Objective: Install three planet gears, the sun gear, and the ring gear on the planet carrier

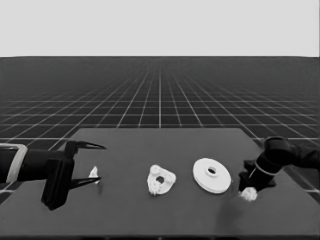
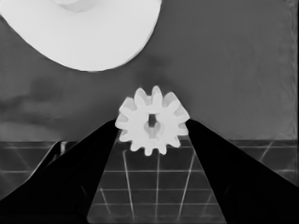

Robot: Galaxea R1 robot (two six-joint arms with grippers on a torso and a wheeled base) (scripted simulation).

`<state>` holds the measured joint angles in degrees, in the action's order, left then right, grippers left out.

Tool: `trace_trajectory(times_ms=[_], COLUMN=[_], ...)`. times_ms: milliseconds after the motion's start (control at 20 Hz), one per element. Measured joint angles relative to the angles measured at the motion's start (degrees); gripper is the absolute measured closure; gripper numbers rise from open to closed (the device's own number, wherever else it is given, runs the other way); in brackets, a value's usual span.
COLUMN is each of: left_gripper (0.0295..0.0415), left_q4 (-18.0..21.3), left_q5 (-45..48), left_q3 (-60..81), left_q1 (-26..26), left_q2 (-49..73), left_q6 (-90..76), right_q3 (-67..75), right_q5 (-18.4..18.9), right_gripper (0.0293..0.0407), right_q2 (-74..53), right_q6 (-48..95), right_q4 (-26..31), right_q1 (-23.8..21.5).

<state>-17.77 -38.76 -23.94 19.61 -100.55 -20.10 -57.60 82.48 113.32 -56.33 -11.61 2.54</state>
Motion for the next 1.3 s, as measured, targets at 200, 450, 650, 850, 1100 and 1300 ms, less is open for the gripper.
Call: trace_trajectory(times_ms=[200,450,650,850,1100,1300], left_gripper=[0.0326,0.0326,0.0326,0.0326,0.0326,0.0326], left_q4=[0.0,0.0,0.0,0.0,0.0,0.0], left_q5=[0.0,0.0,0.0,0.0,0.0,0.0], left_q3=[0.0,0.0,0.0,0.0,0.0,0.0], left_q1=[0.0,0.0,0.0,0.0,0.0,0.0], left_q2=[0.0,0.0,0.0,0.0,0.0,0.0], left_q6=[0.0,0.0,0.0,0.0,0.0,0.0], right_q3=[0.26,-14.32,-36.19,-40.97,-44.09,-44.31], right_q5=[0.94,7.87,6.01,5.0,3.6,3.49], right_gripper=[0.039,0.039,0.039,0.039,0.039,0.039], right_q2=[-0.18,45.24,60.34,62.5,63.41,63.48], right_q6=[0.02,-33.25,-23.86,-21.25,-19.4,-19.28], right_q4=[1.43,1.56,2.37,-0.32,-3.89,-4.12], right_q1=[-1.69,-4.24,-4.32,-1.6,2.49,2.7])
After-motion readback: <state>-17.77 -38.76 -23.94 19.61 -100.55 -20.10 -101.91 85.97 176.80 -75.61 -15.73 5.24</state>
